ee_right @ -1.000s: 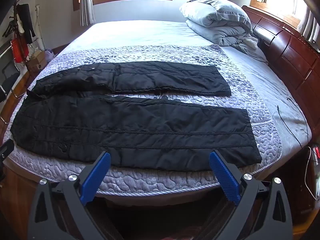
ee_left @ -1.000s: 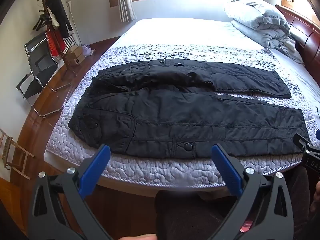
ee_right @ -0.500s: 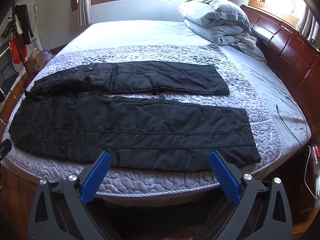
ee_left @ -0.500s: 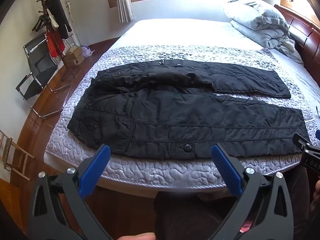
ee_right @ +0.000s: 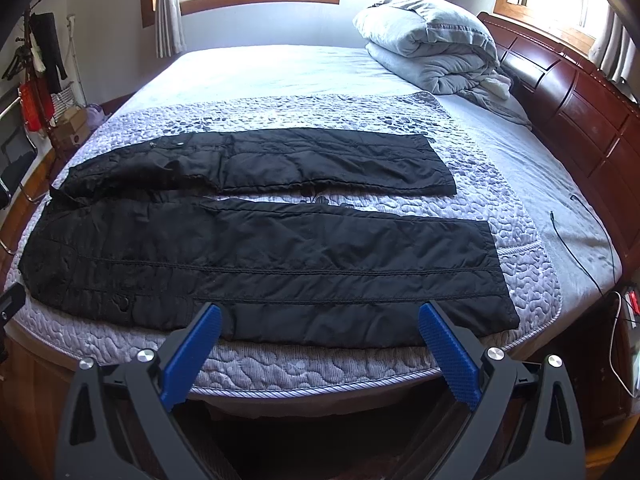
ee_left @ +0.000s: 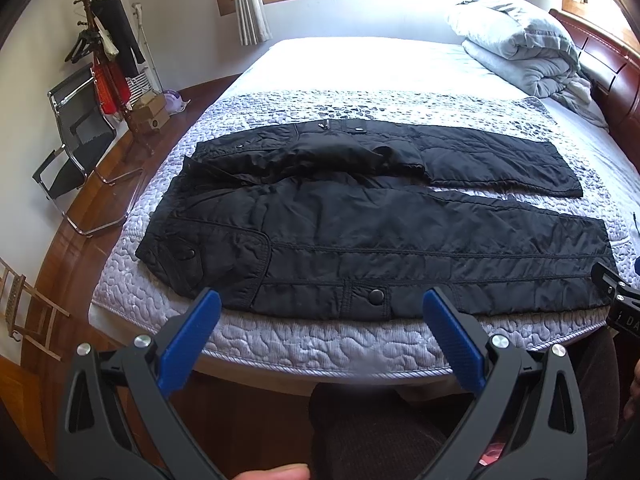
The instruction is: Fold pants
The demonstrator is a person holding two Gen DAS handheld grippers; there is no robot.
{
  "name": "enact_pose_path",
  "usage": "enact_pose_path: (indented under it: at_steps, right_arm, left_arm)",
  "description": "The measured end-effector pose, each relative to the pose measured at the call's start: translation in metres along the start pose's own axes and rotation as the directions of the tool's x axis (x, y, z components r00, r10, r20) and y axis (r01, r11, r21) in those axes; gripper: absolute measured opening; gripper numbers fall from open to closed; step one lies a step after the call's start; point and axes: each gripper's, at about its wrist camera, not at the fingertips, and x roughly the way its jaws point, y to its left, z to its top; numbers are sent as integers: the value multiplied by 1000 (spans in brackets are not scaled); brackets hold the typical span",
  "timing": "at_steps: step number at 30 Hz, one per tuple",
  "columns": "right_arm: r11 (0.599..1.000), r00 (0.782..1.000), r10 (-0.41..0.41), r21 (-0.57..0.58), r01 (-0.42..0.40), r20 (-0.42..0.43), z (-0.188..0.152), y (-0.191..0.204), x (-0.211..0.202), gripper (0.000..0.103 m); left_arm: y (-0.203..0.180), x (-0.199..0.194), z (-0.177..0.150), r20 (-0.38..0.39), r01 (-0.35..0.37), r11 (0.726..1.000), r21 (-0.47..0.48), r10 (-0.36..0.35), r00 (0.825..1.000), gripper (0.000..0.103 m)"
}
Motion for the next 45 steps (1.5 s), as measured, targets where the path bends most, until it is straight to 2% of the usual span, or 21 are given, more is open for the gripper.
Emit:
enact_pose_path:
  at_steps: [14,27,35,45]
  right_arm:
    - [1000,1000,-2,-1,2,6,3,-2,-1,100]
    - [1000,1000,-2,6,2,15,4,-4,0,100]
    - [1000,1000,-3,7,3,18,3,-6,0,100]
    - [1000,999,-7,11,6,37,4,-8,-4,100]
  left_arm:
    - [-4,-2,2,24,9,1000,20,-9,1000,101]
    - [-3,0,2,14,3,1000,6,-3,1000,101]
    - [-1,-1,3,30,39,999,-8,-39,999,101]
    - [-5,-2,4,27,22,1000,11,-22,999,101]
